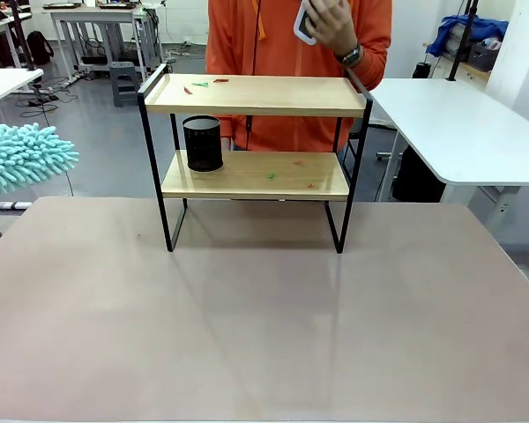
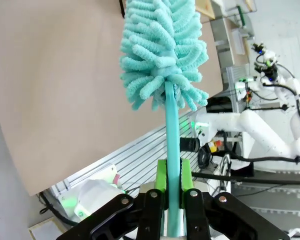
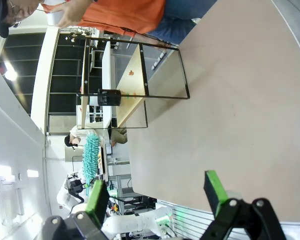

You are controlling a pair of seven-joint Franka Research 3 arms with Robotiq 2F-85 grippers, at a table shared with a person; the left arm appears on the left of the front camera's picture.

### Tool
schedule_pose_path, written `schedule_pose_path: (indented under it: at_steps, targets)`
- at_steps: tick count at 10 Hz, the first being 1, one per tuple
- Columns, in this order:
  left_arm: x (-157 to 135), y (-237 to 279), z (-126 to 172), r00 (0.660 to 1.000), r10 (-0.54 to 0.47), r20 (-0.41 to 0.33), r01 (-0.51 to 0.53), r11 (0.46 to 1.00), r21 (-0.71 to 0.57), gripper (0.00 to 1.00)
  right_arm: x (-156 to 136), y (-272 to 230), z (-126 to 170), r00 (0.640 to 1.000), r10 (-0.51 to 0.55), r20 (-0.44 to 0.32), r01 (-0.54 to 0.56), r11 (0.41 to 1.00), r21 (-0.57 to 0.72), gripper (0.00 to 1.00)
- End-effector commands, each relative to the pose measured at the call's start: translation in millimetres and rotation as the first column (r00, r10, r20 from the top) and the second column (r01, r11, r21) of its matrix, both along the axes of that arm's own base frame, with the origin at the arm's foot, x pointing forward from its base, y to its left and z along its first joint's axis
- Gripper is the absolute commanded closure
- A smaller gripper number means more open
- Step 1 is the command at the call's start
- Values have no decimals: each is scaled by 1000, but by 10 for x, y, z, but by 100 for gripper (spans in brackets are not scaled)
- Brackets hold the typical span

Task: Clean the shelf.
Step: Clean the specific tier of the Shelf with the Duster once objects are removed.

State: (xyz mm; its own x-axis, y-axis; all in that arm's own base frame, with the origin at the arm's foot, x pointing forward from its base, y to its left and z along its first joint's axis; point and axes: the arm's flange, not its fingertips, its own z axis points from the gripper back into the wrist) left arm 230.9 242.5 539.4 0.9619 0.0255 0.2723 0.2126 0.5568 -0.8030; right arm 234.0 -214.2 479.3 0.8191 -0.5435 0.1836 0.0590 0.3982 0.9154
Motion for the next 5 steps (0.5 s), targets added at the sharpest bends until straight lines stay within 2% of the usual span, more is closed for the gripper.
schedule_pose_path:
  at_steps: [1, 3, 4, 5]
  targets:
    - [117, -281, 583, 994, 91, 56, -91, 996, 2, 88, 22, -8, 18, 999, 3, 32, -3, 1000, 1, 0]
    - [332, -721, 1229, 950, 231, 212, -241, 970, 18, 88, 22, -8, 18, 999, 3, 32, -3, 1000, 1, 0]
    - [445, -933, 1464, 938, 251, 238, -260, 966, 7, 88, 22, -8, 18, 999, 3, 32, -3, 1000, 1, 0]
    - [563, -1202, 1644, 945, 216, 245, -228, 973, 22, 88, 22, -8, 18, 999, 3, 32, -3, 1000, 1, 0]
